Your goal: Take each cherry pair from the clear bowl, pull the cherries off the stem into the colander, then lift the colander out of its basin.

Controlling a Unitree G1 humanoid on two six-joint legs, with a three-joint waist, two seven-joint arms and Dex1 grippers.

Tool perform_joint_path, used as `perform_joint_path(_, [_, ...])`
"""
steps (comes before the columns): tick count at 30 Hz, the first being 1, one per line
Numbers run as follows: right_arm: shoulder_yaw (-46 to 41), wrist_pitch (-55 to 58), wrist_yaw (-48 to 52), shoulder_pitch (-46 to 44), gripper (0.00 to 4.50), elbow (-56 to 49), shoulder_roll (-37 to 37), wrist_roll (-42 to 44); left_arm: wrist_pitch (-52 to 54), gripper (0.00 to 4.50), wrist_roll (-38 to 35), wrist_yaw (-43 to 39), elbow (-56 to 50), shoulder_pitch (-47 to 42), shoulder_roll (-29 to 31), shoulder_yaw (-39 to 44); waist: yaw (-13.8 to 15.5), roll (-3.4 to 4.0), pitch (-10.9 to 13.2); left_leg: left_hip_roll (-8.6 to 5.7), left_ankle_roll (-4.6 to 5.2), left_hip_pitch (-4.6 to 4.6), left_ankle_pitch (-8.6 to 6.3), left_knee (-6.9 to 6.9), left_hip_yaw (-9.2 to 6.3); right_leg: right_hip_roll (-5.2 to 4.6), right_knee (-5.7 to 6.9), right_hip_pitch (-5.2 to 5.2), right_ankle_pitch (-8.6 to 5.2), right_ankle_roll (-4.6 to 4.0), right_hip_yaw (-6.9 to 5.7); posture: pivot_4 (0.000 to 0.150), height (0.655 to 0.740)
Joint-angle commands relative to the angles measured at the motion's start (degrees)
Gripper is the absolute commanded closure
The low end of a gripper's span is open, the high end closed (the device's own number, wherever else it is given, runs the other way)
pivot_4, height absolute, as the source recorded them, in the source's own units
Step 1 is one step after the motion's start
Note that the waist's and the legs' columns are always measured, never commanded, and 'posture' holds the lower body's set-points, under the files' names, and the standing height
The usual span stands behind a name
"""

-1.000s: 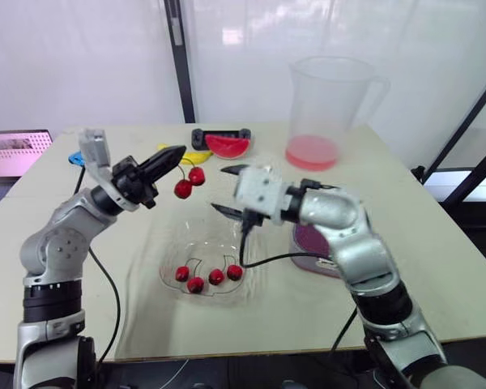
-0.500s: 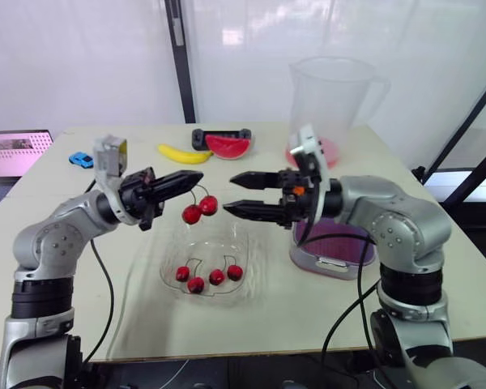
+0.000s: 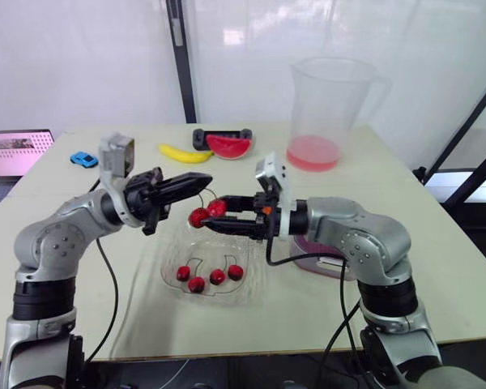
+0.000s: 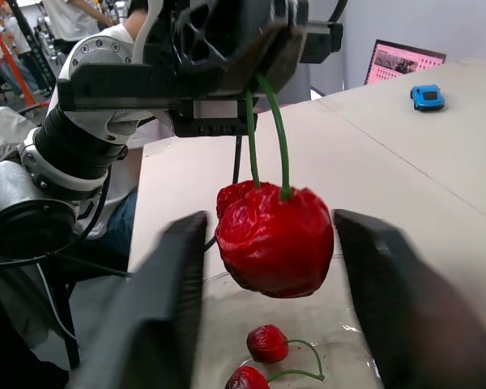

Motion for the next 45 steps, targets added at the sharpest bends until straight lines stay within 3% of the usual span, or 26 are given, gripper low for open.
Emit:
perform_joint_path(1, [-0.3, -1.4, -1.2, -0.4, 2.86, -1.7, 0.6, 1.8, 0.0, 4.50, -1.5, 0.0, -1.3, -0.9, 0.7, 1.4, 0.0, 0.00, 0.0, 0.00, 0.00, 0.00, 0.00, 0.00, 0.00, 0.00, 0.00, 0.00, 0.00, 0.00, 0.00, 0.150, 0.7400])
perform_joint_path(10, [-0.1, -2.0, -1.9, 0.2, 2.86, -1.6, -0.8, 3.5, -1.1, 4.50, -0.2, -0.6, -0.6, -1.1, 0.9, 1.3, 0.0, 0.00, 0.0, 0.00, 0.00, 0.00, 0.00, 0.00, 0.00, 0.00, 0.00, 0.00, 0.00, 0.00, 0.00, 0.150, 0.7400])
perform_joint_path(21, [4.1, -2.9, 0.8, 3.3, 2.86, -1.3, -8.4, 1.8, -2.2, 4.50, 0.1, -0.6, 0.2, -1.8, 0.5, 1.0, 0.0, 0.00, 0.0, 0.00, 0.04, 0.00, -0.02, 0.00, 0.01, 0.01, -0.02, 0.01, 0.00, 0.00, -0.01, 0.150, 0.7400])
perform_joint_path(24, [1.9, -2.1, 1.3, 2.9, 2.86, -1.4, -10.0, 3.3, -2.3, 4.50, 0.1, -0.5, 0.0, -1.7, 0.5, 1.0, 0.0, -0.01, 0.0, 0.00, 0.04, 0.00, -0.02, 0.00, 0.01, 0.01, -0.02, 0.01, 0.00, 0.00, -0.01, 0.150, 0.7400])
perform_joint_path(28, [-4.0, -1.9, 5.4, 0.5, 2.86, 1.5, -17.5, 5.0, -2.9, 4.50, 0.7, -0.1, 0.0, -1.4, 0.4, 1.1, 0.3, -0.03, 0.0, -0.01, 0.05, -0.01, -0.03, 0.02, 0.00, -0.01, -0.06, 0.06, 0.00, 0.00, -0.01, 0.150, 0.7400])
perform_joint_path(33, [-0.9, -12.9, 15.0, -1.2, 2.86, 13.0, -36.5, -6.9, -3.7, 4.50, 1.6, -0.4, 0.0, -0.9, 1.1, 1.3, 0.6, -0.04, 0.0, -0.05, 0.19, -0.01, -0.11, 0.06, 0.03, -0.02, -0.18, 0.16, -0.01, 0.02, -0.07, 0.150, 0.7400])
perform_joint_path(36, [3.3, -20.6, 18.8, -0.3, 2.86, 19.2, -42.9, -14.5, -4.3, 4.50, 2.3, -0.6, -0.2, -0.4, 1.3, 1.2, 0.3, -0.04, 0.0, -0.03, 0.25, -0.01, -0.14, 0.05, 0.09, -0.01, -0.18, 0.14, -0.01, 0.02, -0.04, 0.150, 0.7400])
perform_joint_path(45, [10.7, -27.4, 21.7, 1.6, 2.86, 26.9, -42.2, -25.5, -6.6, 4.50, 4.0, 1.6, -4.3, 5.2, 0.5, 1.4, 0.1, 0.00, 0.1, 0.03, 0.27, 0.00, -0.16, 0.04, 0.18, -0.02, -0.16, 0.06, -0.01, 0.02, 0.07, 0.150, 0.7400])
